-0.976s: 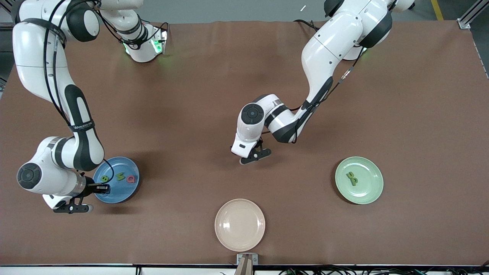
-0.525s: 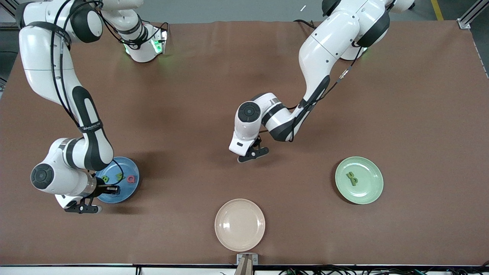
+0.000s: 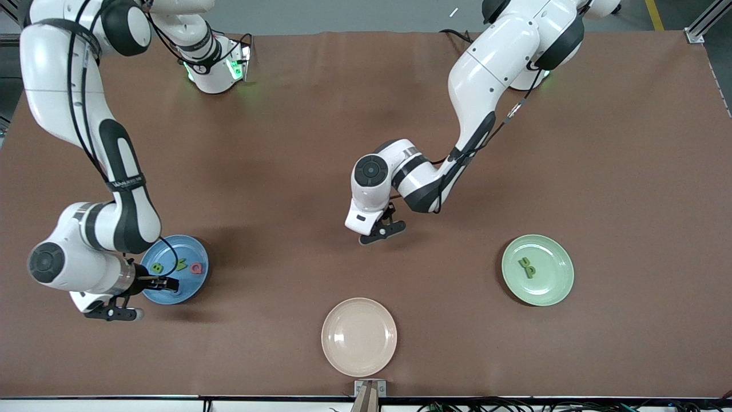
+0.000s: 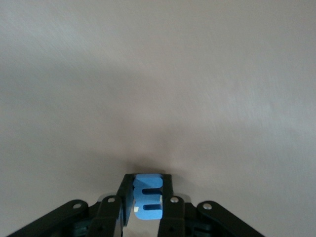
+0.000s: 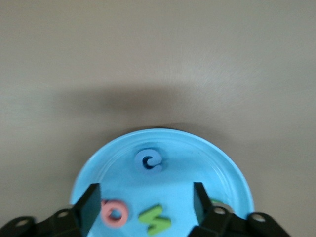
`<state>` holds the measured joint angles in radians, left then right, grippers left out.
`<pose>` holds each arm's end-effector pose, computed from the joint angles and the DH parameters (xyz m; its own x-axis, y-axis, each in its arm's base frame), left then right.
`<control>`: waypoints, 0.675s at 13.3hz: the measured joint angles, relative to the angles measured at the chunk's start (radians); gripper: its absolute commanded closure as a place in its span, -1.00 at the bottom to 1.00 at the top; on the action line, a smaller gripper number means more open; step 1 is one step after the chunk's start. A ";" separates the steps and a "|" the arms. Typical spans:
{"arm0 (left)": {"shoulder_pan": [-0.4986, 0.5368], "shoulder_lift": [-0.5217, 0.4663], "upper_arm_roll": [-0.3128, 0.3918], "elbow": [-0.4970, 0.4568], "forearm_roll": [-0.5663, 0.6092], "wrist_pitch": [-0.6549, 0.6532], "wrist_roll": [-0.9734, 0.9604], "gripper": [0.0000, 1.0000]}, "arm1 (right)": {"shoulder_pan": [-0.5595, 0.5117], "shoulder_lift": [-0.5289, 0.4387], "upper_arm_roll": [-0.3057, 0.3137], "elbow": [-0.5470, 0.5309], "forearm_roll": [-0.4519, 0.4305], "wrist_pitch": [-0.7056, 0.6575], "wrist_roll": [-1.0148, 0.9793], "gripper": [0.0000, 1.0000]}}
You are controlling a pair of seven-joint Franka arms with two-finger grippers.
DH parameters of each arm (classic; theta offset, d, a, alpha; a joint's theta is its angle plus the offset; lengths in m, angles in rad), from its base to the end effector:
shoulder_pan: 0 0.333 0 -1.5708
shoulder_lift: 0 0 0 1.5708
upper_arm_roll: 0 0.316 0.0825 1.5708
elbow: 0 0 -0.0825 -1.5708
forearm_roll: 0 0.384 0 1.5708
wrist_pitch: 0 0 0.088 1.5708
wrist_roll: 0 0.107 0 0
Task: Sort uppercase to blue plate, lowercase to green plate
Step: 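Drop E on the green plate while the right arm returns to rest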
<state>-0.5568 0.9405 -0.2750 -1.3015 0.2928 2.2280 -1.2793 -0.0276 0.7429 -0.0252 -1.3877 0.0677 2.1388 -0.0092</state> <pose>0.5444 -0.5107 0.1865 0.9279 0.3722 0.0196 0.3719 -0.9281 0.0179 0.7319 -0.0320 0.2698 0.9973 -0.0732 0.0083 -0.0728 -0.9965 -0.0402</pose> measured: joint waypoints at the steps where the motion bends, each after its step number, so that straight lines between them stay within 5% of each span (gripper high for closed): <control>1: 0.017 -0.015 0.008 0.006 0.000 -0.010 0.000 0.97 | 0.000 -0.050 0.000 0.006 0.000 -0.040 0.000 -1.00; 9: 0.285 -0.105 0.016 0.004 0.001 -0.035 0.104 0.97 | 0.005 -0.428 0.003 0.010 -0.058 -0.308 0.026 -1.00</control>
<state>-0.2720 0.8352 -0.2590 -1.2976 0.2942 2.1927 -1.1752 -0.0223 0.3150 -0.0223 -1.3781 0.0094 1.8313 0.0166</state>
